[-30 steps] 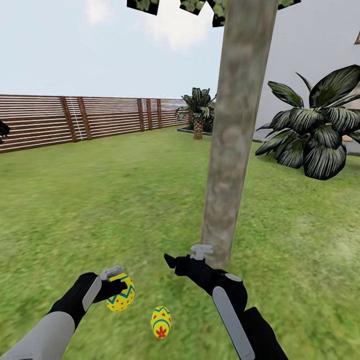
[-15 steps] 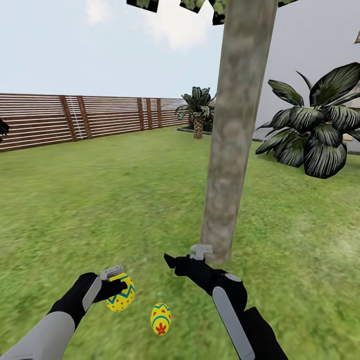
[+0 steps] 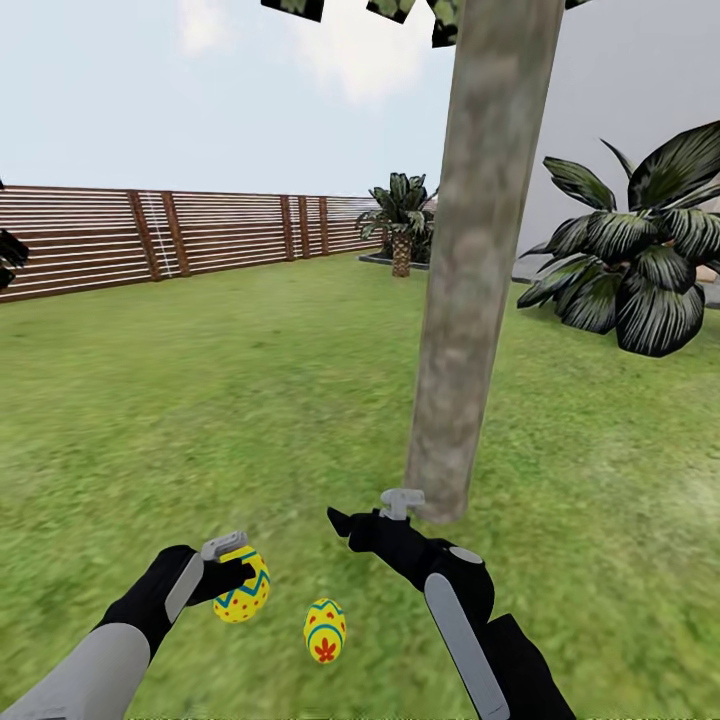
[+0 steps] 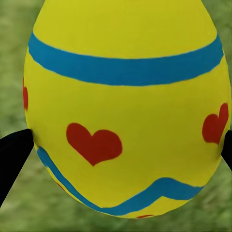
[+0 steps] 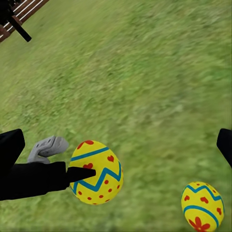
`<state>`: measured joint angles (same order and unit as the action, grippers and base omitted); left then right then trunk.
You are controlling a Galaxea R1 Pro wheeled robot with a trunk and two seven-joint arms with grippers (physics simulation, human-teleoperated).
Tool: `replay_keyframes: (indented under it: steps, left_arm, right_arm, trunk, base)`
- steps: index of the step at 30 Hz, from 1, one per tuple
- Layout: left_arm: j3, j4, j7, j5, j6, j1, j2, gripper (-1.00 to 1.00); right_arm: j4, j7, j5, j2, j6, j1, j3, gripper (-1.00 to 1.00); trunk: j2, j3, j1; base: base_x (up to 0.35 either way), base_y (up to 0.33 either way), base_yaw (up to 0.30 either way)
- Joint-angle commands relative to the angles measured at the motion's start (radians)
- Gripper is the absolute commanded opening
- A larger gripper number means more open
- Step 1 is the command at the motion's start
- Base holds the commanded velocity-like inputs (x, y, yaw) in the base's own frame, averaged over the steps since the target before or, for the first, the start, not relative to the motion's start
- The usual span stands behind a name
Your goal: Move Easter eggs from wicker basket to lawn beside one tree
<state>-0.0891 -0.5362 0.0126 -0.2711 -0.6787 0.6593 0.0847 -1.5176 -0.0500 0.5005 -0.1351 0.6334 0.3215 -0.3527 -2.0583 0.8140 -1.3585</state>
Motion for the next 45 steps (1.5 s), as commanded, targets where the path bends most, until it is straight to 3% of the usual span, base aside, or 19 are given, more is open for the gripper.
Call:
replay_keyframes:
  steps: [1,34,45]
  left_arm:
    - [-0.003,-0.001,0.001,-0.005,-0.006,0.0,0.0,-1.0]
    - [-0.001,-0.001,0.0,-0.005,-0.005,0.001,0.0,-1.0]
    - [-0.003,-0.001,-0.002,-0.005,-0.004,0.0,0.004,-1.0]
  right_arm:
    - [-0.001,-0.005,0.007,0.0,0.004,0.001,0.0,1.0]
    - [-0.007,0.0,0.007,0.0,0.003,0.001,0.0,1.0]
    - [-0.035,-0.001,0.008,-0.014,0.011,0.011,0.011,1.0]
  trunk:
    - [-0.008,0.004,-0.004]
    - [-0.239,0.107,-0.13]
    - [-0.316,0.141,-0.172]
  base:
    - [0.0,0.0,0.0]
    - [0.0,0.0,0.023]
    - [0.0,0.0,0.0]
